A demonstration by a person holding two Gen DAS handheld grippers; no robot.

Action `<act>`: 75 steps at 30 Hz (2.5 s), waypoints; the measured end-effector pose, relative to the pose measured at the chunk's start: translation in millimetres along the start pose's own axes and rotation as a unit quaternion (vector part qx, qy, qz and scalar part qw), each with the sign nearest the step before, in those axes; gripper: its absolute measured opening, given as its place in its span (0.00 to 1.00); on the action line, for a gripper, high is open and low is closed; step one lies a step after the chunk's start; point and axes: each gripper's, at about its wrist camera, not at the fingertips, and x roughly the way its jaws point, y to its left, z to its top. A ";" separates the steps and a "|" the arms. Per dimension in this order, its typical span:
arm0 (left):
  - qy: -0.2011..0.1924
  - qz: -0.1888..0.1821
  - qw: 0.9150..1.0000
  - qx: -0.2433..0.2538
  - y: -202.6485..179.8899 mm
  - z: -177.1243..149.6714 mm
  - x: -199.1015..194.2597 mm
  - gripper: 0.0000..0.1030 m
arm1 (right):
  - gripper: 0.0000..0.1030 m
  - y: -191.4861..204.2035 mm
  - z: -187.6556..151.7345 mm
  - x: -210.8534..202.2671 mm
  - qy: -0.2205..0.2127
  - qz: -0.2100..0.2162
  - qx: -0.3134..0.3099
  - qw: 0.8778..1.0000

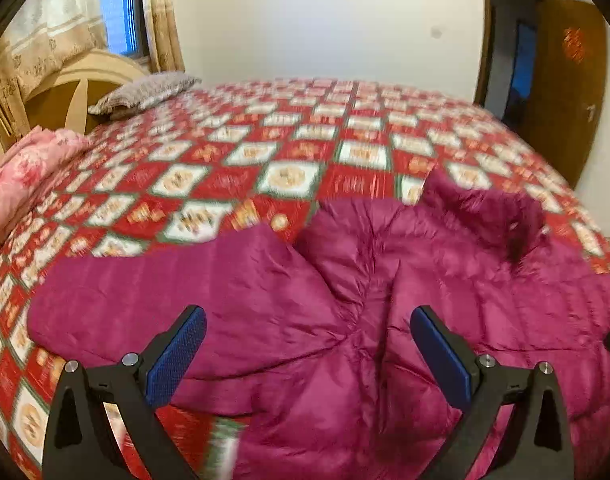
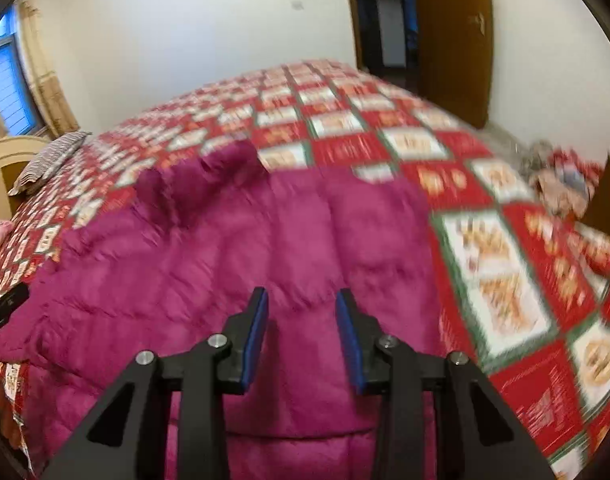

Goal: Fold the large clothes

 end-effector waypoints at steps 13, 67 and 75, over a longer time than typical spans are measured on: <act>0.035 0.023 0.999 -0.012 1.6 -20.1 30.4 0.99 | 0.67 7.8 -13.7 18.1 -0.009 -0.021 -0.053 0.998; -0.203 -0.207 0.955 0.055 -56.7 45.4 -116.6 0.11 | 0.74 -35.3 -20.9 -9.0 -0.093 0.056 0.069 0.992; -0.139 -0.252 0.942 0.174 -159.3 -22.1 -87.7 0.11 | 0.74 -48.9 -22.7 -11.1 -0.100 0.081 0.107 0.986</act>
